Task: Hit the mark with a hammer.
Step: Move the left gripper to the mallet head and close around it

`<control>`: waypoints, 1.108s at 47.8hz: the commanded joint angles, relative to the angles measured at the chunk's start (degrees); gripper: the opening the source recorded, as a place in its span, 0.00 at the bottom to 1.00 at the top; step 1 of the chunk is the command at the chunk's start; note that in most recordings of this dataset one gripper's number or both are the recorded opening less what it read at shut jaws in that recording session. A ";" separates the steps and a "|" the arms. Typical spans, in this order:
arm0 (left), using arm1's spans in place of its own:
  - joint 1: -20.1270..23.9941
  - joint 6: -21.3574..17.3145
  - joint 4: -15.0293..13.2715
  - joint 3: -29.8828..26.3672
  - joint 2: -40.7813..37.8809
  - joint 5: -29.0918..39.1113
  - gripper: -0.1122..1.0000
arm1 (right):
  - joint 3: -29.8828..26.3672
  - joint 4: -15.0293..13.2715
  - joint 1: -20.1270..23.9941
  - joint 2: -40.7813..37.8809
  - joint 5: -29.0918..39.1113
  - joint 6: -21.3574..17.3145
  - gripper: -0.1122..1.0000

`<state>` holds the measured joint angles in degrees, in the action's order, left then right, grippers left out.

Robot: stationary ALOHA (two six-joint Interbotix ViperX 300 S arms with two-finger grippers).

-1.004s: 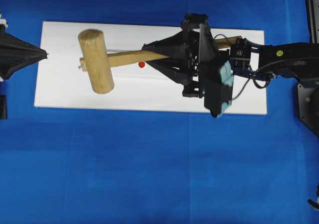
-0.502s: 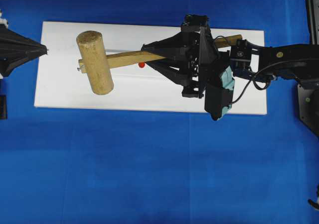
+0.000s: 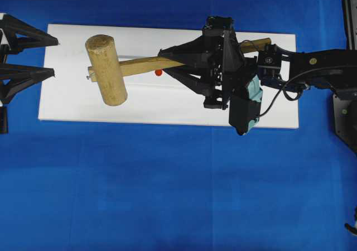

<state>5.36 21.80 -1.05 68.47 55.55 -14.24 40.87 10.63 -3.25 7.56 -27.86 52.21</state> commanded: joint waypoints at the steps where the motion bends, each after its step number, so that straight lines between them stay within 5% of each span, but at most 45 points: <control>1: 0.70 0.09 -0.09 -0.53 -0.79 -1.32 0.94 | -1.58 0.18 0.09 2.20 -1.14 -0.09 0.19; 30: 1.05 0.26 -0.44 -7.29 -20.65 -14.94 0.93 | -1.49 0.35 0.09 2.11 -1.58 -0.09 0.19; 53: 1.41 0.88 -0.44 -12.66 -28.65 -15.73 0.93 | -1.41 0.44 0.09 2.11 -1.58 -0.09 0.19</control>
<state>6.59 22.59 -1.41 57.48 26.89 -29.53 40.87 10.81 -3.25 7.65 -28.39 52.29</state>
